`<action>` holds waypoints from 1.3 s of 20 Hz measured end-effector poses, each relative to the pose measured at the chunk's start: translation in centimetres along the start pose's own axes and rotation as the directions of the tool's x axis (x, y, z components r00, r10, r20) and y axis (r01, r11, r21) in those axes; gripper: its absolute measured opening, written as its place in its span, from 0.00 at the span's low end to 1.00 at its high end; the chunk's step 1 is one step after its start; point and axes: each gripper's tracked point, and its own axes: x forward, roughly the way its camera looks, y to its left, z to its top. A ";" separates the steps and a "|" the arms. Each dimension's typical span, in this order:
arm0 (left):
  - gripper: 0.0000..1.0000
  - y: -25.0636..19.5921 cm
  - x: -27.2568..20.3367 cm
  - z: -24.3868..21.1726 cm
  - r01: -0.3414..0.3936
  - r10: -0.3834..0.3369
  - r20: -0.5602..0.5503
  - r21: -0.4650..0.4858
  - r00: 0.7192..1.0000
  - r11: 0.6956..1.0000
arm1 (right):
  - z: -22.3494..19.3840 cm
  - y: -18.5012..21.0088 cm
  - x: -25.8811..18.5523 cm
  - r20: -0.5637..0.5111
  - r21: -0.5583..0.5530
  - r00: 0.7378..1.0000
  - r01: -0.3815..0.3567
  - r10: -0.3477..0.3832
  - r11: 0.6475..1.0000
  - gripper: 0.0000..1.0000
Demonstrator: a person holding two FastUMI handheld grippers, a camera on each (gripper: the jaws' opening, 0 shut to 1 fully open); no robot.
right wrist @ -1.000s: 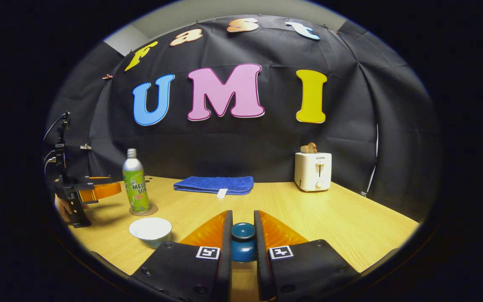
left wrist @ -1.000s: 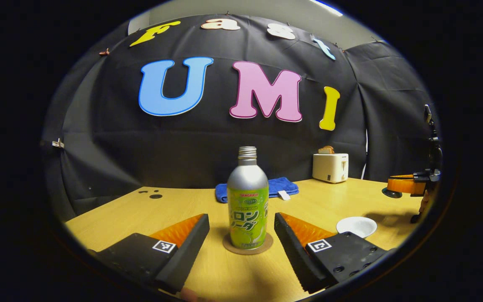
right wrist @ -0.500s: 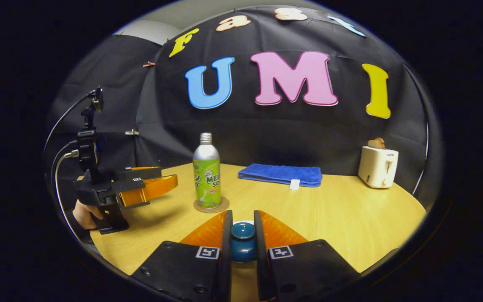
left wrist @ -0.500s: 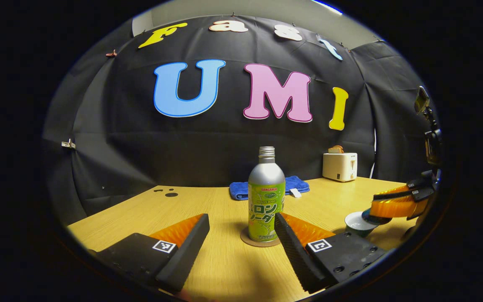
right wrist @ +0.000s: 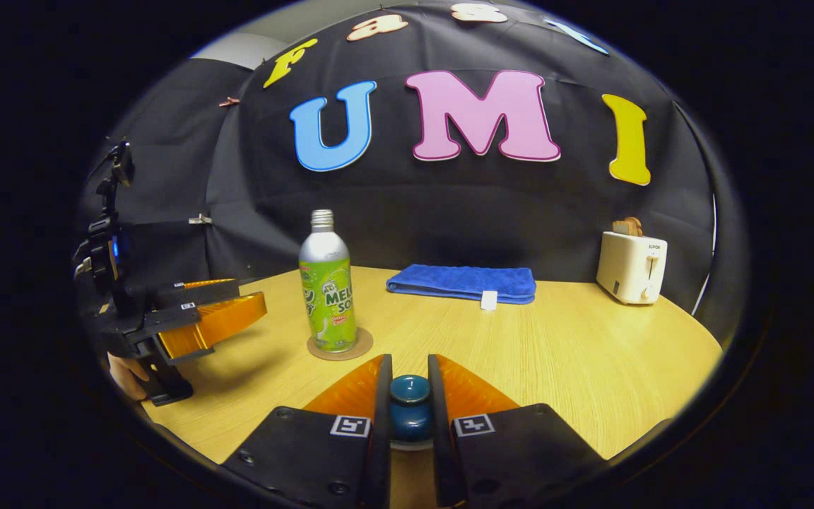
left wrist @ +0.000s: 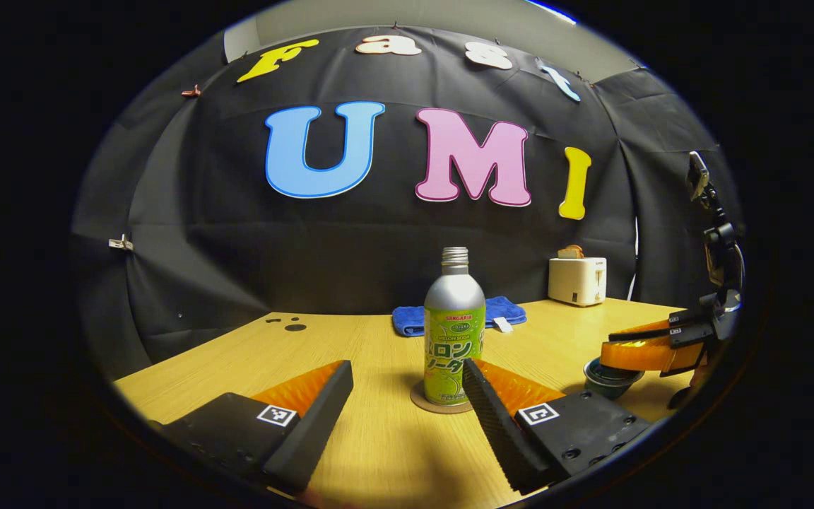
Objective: Open the teacup lid with one hand, grasp the water bottle and pour water into the teacup with the other hand; after pouring, place the water bottle on the coaster and then close the teacup lid.
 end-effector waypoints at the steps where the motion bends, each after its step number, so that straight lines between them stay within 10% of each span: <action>1: 0.98 0.0 0.0 0.0 0.000 0.000 -0.001 0.000 1.000 1.000 | -0.1 0.1 0.1 -0.009 -0.007 1.000 -0.001 0.001 1.000 0.28; 9: 0.98 0.0 -0.1 0.0 -0.004 0.004 -0.001 0.000 1.000 1.000 | -0.3 -0.2 -0.1 -0.024 0.002 1.000 -0.003 0.003 1.000 0.36; 10: 0.98 0.0 -0.2 0.0 -0.009 0.009 -0.002 -0.001 1.000 1.000 | 0.1 -0.2 -0.5 -0.003 0.009 1.000 -0.005 0.005 1.000 0.64; 15: 0.99 0.1 -2.0 0.1 -0.094 0.094 -0.005 -0.003 0.996 0.996 | 1.9 -0.1 -2.7 0.126 -0.070 0.992 0.015 -0.006 0.997 0.98; 26: 0.98 -2.6 -3.2 0.0 -0.140 0.140 -0.007 -0.003 0.990 0.990 | 2.2 -4.8 -5.1 0.193 0.040 0.971 0.134 -0.139 0.990 0.98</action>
